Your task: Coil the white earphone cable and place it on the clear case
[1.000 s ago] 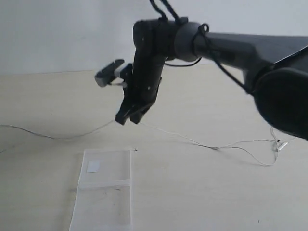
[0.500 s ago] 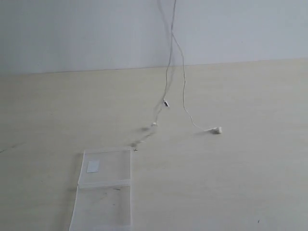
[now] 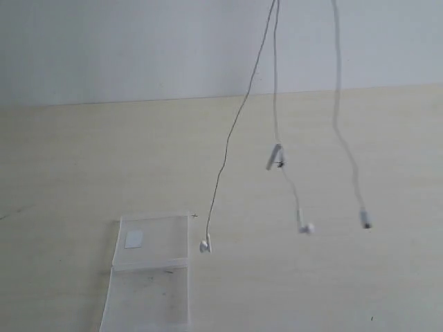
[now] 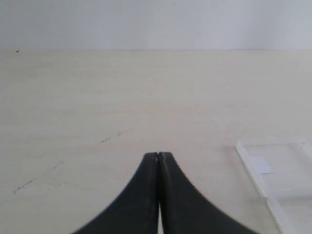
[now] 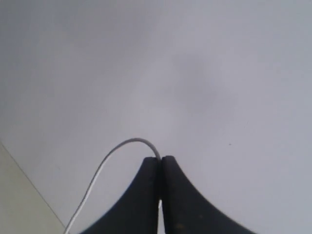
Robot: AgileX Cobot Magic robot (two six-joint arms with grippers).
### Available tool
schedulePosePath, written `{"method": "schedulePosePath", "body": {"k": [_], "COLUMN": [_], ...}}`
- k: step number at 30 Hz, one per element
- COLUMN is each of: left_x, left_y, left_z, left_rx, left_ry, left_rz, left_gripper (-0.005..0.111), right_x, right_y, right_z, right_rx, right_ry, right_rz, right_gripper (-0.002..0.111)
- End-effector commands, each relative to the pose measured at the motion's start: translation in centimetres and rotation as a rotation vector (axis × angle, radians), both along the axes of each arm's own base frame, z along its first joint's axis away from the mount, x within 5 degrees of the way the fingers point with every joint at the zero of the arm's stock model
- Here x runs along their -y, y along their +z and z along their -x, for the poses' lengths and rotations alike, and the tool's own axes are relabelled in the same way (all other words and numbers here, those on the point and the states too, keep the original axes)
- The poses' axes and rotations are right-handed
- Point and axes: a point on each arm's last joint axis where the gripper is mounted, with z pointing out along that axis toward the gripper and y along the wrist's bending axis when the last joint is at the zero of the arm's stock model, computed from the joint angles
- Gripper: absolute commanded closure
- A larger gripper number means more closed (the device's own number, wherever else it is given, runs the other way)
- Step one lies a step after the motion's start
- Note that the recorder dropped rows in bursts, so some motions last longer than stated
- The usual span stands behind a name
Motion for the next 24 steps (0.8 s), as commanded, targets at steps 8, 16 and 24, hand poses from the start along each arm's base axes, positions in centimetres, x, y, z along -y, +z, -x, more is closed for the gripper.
{"method": "schedulePosePath", "body": {"k": [8, 16, 24], "left_x": [0.00, -0.24, -0.47], "left_y": [0.05, 0.06, 0.14], "left_z": [0.01, 0.02, 0.02], "left_rx": [0.015, 0.011, 0.004], "left_ry": [0.003, 0.010, -0.022], "left_rz": [0.006, -0.070, -0.277], "left_gripper": [0.107, 0.107, 0.107], "right_x": [0.01, -0.02, 0.01], "right_y": [0.19, 0.17, 0.17], "right_z": [-0.04, -0.02, -0.04], "right_rx": [0.020, 0.015, 0.017], "right_ry": [-0.005, -0.002, -0.004], "right_rz": [-0.013, -0.016, -0.014], "right_gripper": [0.108, 0.108, 0.108]}}
